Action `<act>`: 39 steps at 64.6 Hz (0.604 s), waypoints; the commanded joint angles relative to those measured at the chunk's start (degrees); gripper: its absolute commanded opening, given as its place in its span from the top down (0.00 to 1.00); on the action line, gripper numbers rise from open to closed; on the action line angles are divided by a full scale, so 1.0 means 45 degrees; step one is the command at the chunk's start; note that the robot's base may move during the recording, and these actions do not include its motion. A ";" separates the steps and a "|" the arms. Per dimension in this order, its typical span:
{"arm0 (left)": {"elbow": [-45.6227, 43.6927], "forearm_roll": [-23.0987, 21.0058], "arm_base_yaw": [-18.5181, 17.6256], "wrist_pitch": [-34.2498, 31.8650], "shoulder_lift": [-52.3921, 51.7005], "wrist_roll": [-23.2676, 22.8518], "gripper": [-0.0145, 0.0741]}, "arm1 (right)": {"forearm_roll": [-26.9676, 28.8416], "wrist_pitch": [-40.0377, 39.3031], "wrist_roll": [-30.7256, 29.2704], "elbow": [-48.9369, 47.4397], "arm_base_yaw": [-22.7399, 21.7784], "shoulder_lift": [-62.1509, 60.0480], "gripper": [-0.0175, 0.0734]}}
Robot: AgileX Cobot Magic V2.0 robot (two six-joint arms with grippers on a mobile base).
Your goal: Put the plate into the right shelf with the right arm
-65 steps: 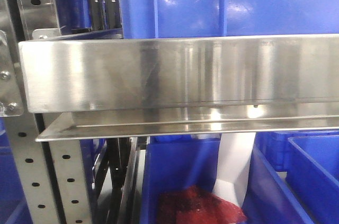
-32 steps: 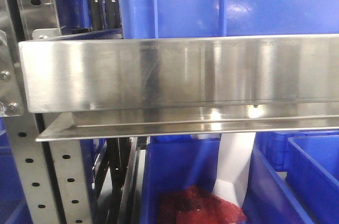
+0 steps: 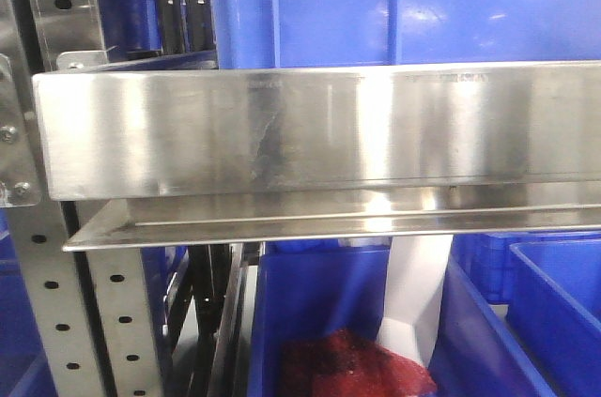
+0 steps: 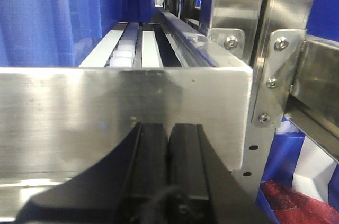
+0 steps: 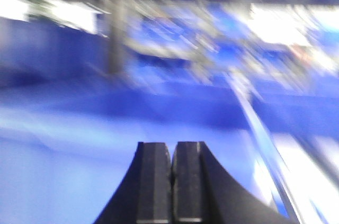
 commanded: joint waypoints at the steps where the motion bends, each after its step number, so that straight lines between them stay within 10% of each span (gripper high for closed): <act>1: 0.0103 -0.0052 -0.0022 -0.1094 -0.0066 -0.0042 0.89 | -0.1105 -0.1321 0.1494 0.0699 -0.0534 -0.0359 0.75; 39: 0.0103 -0.0052 -0.0022 -0.1094 -0.0066 -0.0042 0.89 | -0.2020 -0.2984 0.3729 0.4619 -0.0815 -0.1646 0.75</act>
